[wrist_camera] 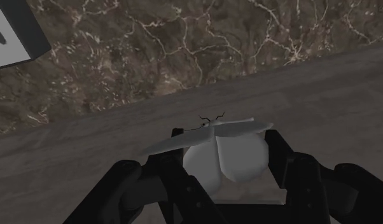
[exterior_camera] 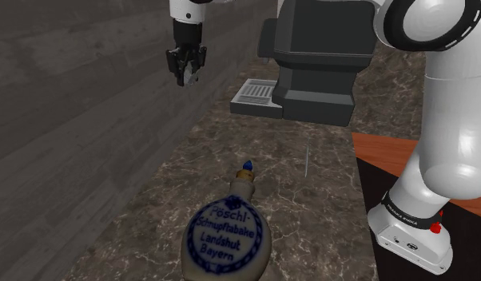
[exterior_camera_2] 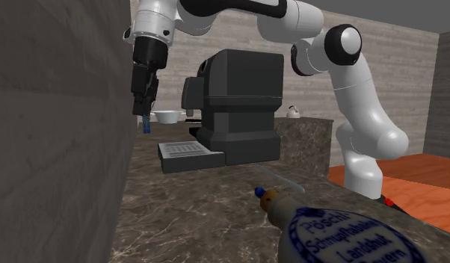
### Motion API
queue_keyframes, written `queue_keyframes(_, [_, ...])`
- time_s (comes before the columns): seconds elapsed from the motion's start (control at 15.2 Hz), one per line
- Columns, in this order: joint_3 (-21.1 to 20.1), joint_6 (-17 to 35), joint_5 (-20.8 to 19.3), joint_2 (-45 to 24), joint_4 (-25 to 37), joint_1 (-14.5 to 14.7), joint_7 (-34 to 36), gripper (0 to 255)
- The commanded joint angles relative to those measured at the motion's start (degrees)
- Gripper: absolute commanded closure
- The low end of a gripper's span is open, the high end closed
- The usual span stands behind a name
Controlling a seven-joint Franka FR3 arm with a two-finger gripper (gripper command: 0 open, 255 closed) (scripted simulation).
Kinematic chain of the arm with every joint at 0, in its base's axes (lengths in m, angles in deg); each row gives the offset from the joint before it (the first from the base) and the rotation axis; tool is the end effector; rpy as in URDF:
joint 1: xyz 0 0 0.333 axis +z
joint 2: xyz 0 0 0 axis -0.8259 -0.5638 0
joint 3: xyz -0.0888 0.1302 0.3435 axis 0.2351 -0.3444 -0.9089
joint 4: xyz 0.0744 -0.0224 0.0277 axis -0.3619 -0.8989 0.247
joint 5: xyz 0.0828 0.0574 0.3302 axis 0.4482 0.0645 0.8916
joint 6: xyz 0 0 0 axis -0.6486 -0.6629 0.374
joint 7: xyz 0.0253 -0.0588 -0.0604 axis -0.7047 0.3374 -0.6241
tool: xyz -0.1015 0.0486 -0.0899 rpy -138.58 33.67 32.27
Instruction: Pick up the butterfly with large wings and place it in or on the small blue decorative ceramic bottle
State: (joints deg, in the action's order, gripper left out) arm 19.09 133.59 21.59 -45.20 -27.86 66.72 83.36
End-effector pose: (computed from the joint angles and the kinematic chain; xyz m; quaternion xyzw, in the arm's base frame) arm 0.5971 0.2720 0.6117 -0.9838 -0.1454 -0.0767 0.0710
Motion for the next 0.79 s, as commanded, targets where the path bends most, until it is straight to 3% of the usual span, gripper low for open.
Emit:
queue_keyframes(0.0, [0.0, -1.86, -0.18, -0.57, 2.4, 0.19, 0.1, 255])
queue_keyframes(0.07, [0.0, -2.49, -0.25, -0.79, 3.24, 0.28, 0.15, 255])
queue_keyframes(0.33, [-1.25, 1.52, 1.36, 7.54, -8.67, 0.87, 2.73, 255])
queue_keyframes(0.73, [-3.38, 5.07, 3.53, 17.45, -21.37, 2.77, 7.01, 255])
